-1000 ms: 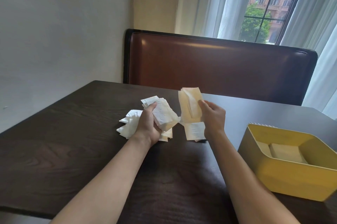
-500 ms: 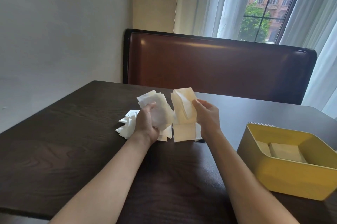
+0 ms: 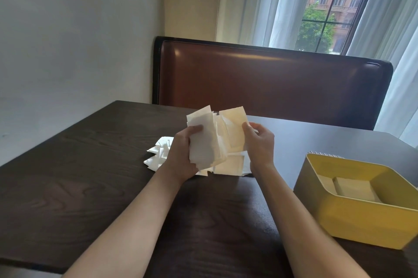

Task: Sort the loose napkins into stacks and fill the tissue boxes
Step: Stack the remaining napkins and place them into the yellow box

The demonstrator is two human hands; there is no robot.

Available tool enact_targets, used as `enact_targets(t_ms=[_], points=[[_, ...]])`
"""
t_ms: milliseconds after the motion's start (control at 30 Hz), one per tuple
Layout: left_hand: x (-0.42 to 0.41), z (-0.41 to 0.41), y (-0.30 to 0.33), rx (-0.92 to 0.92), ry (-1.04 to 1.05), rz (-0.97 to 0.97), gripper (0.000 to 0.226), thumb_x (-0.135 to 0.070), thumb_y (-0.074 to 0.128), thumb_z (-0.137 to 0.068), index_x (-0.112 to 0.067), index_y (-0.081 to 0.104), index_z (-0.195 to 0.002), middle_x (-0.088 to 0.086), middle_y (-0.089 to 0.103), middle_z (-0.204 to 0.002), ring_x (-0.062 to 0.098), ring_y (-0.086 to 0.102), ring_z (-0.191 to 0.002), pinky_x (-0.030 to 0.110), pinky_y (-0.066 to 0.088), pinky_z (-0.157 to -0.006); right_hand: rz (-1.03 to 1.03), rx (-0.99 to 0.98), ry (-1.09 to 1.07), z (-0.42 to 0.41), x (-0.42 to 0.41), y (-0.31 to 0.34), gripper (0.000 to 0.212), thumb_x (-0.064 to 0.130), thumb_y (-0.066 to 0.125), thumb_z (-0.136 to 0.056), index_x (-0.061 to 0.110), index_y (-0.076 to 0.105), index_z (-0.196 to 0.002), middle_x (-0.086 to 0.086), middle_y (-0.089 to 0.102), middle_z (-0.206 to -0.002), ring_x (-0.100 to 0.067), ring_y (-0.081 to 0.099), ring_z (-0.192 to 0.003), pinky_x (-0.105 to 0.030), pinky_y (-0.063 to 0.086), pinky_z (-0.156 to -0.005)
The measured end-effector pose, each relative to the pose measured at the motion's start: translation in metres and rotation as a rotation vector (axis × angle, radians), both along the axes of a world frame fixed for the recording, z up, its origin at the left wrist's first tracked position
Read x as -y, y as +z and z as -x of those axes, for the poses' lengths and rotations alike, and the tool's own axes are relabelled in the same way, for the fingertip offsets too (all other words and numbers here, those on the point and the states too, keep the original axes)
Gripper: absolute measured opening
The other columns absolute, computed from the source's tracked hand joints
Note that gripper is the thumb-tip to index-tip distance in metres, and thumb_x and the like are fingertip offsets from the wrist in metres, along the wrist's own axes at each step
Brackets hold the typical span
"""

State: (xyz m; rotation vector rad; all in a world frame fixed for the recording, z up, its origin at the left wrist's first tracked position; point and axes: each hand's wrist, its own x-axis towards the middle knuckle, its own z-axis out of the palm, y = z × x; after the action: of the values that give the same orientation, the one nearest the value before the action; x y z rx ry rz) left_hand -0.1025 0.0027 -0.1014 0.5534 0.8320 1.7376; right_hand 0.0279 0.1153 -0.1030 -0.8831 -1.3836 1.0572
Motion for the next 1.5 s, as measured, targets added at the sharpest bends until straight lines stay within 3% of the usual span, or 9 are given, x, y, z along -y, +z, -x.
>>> enact_targets(t_ms=[200, 300, 467, 567, 700, 900, 1067, 1300, 1500], points=[[-0.003, -0.011, 0.003, -0.070, 0.002, 0.016, 0.024, -0.023, 0.047, -0.103, -0.012, 0.068, -0.108, 0.006, 0.076, -0.093, 0.025, 0.068, -0.092, 0.042, 0.051, -0.086, -0.135, 0.121, 0.050, 0.004, 0.001, 0.000, 0.013, 0.024, 0.064, -0.094, 0.013, 0.071, -0.097, 0.007, 0.068, -0.090, -0.012, 0.067, -0.085, -0.017, 0.055, -0.066], [-0.002, -0.009, 0.003, -0.082, 0.073, 0.018, 0.024, -0.026, 0.048, -0.103, -0.014, 0.069, -0.104, 0.005, 0.075, -0.088, 0.021, 0.070, -0.081, 0.037, 0.053, -0.075, -0.137, 0.139, 0.046, 0.005, 0.001, -0.002, 0.015, 0.026, 0.065, -0.094, 0.014, 0.072, -0.098, 0.008, 0.068, -0.093, -0.010, 0.065, -0.088, -0.022, 0.055, -0.072], [0.000, -0.001, 0.005, -0.034, 0.118, -0.068, 0.024, -0.027, 0.049, -0.103, -0.016, 0.070, -0.104, 0.005, 0.076, -0.091, 0.020, 0.071, -0.085, 0.036, 0.053, -0.079, -0.201, 0.092, 0.072, 0.001, 0.006, 0.007, 0.016, 0.032, 0.059, -0.098, 0.025, 0.067, -0.110, 0.021, 0.063, -0.101, 0.004, 0.061, -0.092, -0.006, 0.046, -0.068], [0.001, -0.005, 0.006, -0.001, 0.084, -0.073, 0.027, -0.027, 0.046, -0.104, -0.014, 0.069, -0.108, 0.006, 0.077, -0.096, 0.020, 0.073, -0.087, 0.036, 0.054, -0.082, -0.206, 0.041, 0.229, 0.002, 0.013, 0.012, 0.018, 0.025, 0.059, -0.098, 0.018, 0.069, -0.112, 0.009, 0.067, -0.103, 0.007, 0.063, -0.090, -0.006, 0.049, -0.065], [0.000, -0.003, 0.004, 0.023, 0.133, -0.054, 0.027, -0.027, 0.047, -0.104, -0.014, 0.070, -0.113, 0.009, 0.076, -0.103, 0.025, 0.070, -0.096, 0.043, 0.051, -0.093, -0.202, 0.152, 0.230, 0.004, 0.016, 0.010, 0.014, 0.016, 0.062, -0.095, 0.019, 0.070, -0.084, -0.007, 0.068, -0.086, -0.009, 0.065, -0.079, -0.016, 0.054, -0.064], [-0.010, 0.005, -0.004, 0.243, 0.215, 0.091, 0.038, -0.033, 0.050, -0.104, -0.004, 0.063, -0.126, 0.019, 0.069, -0.123, 0.031, 0.066, -0.113, 0.045, 0.049, -0.105, -0.020, -0.090, 0.111, -0.005, 0.012, 0.012, 0.010, 0.017, 0.059, -0.097, 0.013, 0.066, -0.102, -0.005, 0.066, -0.099, -0.023, 0.065, -0.100, -0.023, 0.057, -0.061], [-0.010, -0.004, -0.004, 0.195, 0.142, 0.045, 0.056, -0.058, 0.044, -0.100, -0.010, 0.066, -0.120, 0.016, 0.071, -0.111, 0.029, 0.067, -0.103, 0.046, 0.050, -0.102, 0.162, -0.395, 0.513, -0.007, 0.024, 0.026, 0.013, 0.018, 0.055, -0.099, 0.020, 0.065, -0.107, -0.001, 0.066, -0.103, -0.018, 0.067, -0.095, -0.028, 0.058, -0.067], [-0.013, -0.015, -0.005, 0.083, 0.061, -0.007, 0.061, -0.055, 0.037, -0.102, -0.006, 0.058, -0.132, 0.016, 0.073, -0.112, 0.027, 0.074, -0.094, 0.041, 0.062, -0.068, -0.009, 0.152, 0.352, 0.005, 0.030, 0.012, 0.015, 0.015, 0.057, -0.098, 0.026, 0.067, -0.095, 0.005, 0.066, -0.086, -0.009, 0.062, -0.070, -0.020, 0.049, -0.053], [-0.019, -0.015, -0.010, 0.059, 0.119, 0.067, 0.046, -0.037, 0.037, -0.108, -0.006, 0.058, -0.134, 0.019, 0.069, -0.124, 0.037, 0.065, -0.116, 0.056, 0.051, -0.098, 0.034, 0.170, 0.317, 0.006, 0.029, 0.014, 0.020, 0.017, 0.050, -0.101, 0.024, 0.064, -0.088, 0.003, 0.064, -0.087, -0.012, 0.060, -0.075, -0.017, 0.049, -0.054]])
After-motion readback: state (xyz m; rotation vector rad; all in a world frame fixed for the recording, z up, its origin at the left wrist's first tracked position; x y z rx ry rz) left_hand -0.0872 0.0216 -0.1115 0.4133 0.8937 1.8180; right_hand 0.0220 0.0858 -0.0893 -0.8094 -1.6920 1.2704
